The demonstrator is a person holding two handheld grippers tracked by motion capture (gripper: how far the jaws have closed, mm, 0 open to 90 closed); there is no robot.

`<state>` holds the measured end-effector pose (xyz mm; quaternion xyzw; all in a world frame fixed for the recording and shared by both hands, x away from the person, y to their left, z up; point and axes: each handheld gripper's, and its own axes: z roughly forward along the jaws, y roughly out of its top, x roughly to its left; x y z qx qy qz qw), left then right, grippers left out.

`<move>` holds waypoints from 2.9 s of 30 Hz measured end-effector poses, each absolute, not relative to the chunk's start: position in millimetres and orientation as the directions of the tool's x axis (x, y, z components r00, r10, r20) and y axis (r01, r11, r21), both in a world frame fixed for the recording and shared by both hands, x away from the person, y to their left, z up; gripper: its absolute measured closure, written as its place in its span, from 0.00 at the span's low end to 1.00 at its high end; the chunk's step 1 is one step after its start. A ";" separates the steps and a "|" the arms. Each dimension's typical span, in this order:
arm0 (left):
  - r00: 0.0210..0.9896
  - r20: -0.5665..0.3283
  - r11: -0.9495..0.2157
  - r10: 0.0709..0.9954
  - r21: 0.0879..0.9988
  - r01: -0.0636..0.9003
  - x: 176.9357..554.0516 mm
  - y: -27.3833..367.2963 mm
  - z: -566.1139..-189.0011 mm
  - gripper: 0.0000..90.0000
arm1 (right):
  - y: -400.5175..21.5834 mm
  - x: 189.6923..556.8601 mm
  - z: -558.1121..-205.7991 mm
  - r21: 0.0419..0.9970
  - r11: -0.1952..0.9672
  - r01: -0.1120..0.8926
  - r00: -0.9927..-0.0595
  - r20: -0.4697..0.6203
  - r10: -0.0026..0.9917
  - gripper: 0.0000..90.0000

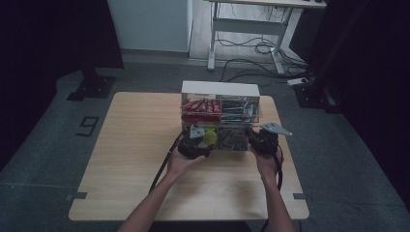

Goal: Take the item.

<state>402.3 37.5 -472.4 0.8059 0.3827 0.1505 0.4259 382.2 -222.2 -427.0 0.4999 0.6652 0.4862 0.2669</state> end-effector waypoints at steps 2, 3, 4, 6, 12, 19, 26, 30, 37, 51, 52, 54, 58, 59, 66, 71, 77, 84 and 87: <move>0.665 -0.084 -0.350 0.742 0.797 0.492 403.6 36.5 -472.3 0.49 | -222.0 382.2 -427.0 0.914 0.028 0.405 -0.357 0.130 0.925 0.99; 0.664 -0.086 -0.348 0.743 0.798 0.493 403.9 36.0 -472.2 0.49 | -222.0 382.2 -426.9 0.914 0.028 0.406 -0.357 0.130 0.925 0.99; 0.663 -0.088 -0.345 0.744 0.799 0.493 404.3 35.7 -471.9 0.49 | -222.0 382.2 -427.0 0.914 0.028 0.405 -0.357 0.130 0.925 0.99; 0.661 -0.086 -0.345 0.745 0.799 0.493 405.4 35.2 -471.5 0.49 | -222.0 382.2 -427.0 0.914 0.027 0.406 -0.357 0.131 0.925 0.99; 0.658 -0.087 -0.342 0.748 0.799 0.495 409.1 33.2 -473.8 0.48 | -221.8 382.6 -427.2 0.914 0.026 0.405 -0.357 0.132 0.925 0.99; 0.654 -0.059 -0.352 0.754 0.804 0.480 410.5 29.5 -475.2 0.47 | -221.2 383.4 -427.1 0.914 0.028 0.406 -0.358 0.131 0.925 0.99; 0.657 -0.051 -0.359 0.752 0.804 0.474 411.1 28.2 -478.1 0.44 | -220.3 384.1 -427.3 0.912 0.029 0.410 -0.358 0.132 0.924 0.99; 0.650 -0.049 -0.353 0.758 0.807 0.473 410.7 27.9 -479.0 0.43 | -219.4 384.7 -427.7 0.911 0.031 0.412 -0.358 0.131 0.924 0.99; 0.644 -0.047 -0.340 0.763 0.819 0.462 405.3 28.3 -482.0 0.42 | -218.5 386.1 -426.8 0.908 0.029 0.418 -0.350 0.132 0.927 0.99; 0.615 -0.030 -0.330 0.788 0.822 0.464 408.9 26.1 -482.6 0.42 | -216.6 386.9 -426.4 0.908 0.031 0.417 -0.349 0.129 0.928 0.99; 0.614 -0.027 -0.332 0.789 0.822 0.463 409.6 25.6 -482.7 0.41 | -216.4 387.0 -426.4 0.908 0.032 0.417 -0.349 0.128 0.928 0.99; 0.612 -0.023 -0.333 0.790 0.823 0.461 411.1 24.2 -482.7 0.41 | -216.1 386.9 -426.3 0.908 0.030 0.417 -0.349 0.129 0.928 0.99; 0.617 0.007 -0.352 0.787 0.826 0.440 412.2 20.4 -483.6 0.41 | -216.2 386.8 -426.2 0.908 0.030 0.417 -0.351 0.131 0.927 0.99; 0.616 0.020 -0.362 0.787 0.824 0.436 412.2 19.8 -484.2 0.40 | -216.3 386.8 -426.3 0.908 0.029 0.417 -0.351 0.131 0.927 0.99; 0.609 0.042 -0.379 0.792 0.816 0.436 414.7 17.5 -490.1 0.37 | -216.4 386.7 -426.6 0.909 0.029 0.416 -0.351 0.132 0.927 0.99; 0.609 0.059 -0.388 0.791 0.818 0.425 415.2 17.5 -491.5 0.36 | -216.4 386.8 -426.6 0.910 0.029 0.414 -0.353 0.131 0.927 0.99; 0.600 0.063 -0.387 0.798 0.817 0.428 417.1 18.0 -495.4 0.34 | -216.0 386.6 -426.8 0.911 0.030 0.412 -0.353 0.129 0.927 0.99; 0.593 0.033 -0.359 0.804 0.823 0.441 419.8 19.0 -498.5 0.33 | -215.7 386.5 -427.0 0.911 0.028 0.411 -0.353 0.131 0.926 0.99; 0.596 0.037 -0.360 0.802 0.827 0.432 419.7 19.6 -498.8 0.34 | -215.5 386.5 -427.1 0.911 0.028 0.411 -0.353 0.131 0.926 0.99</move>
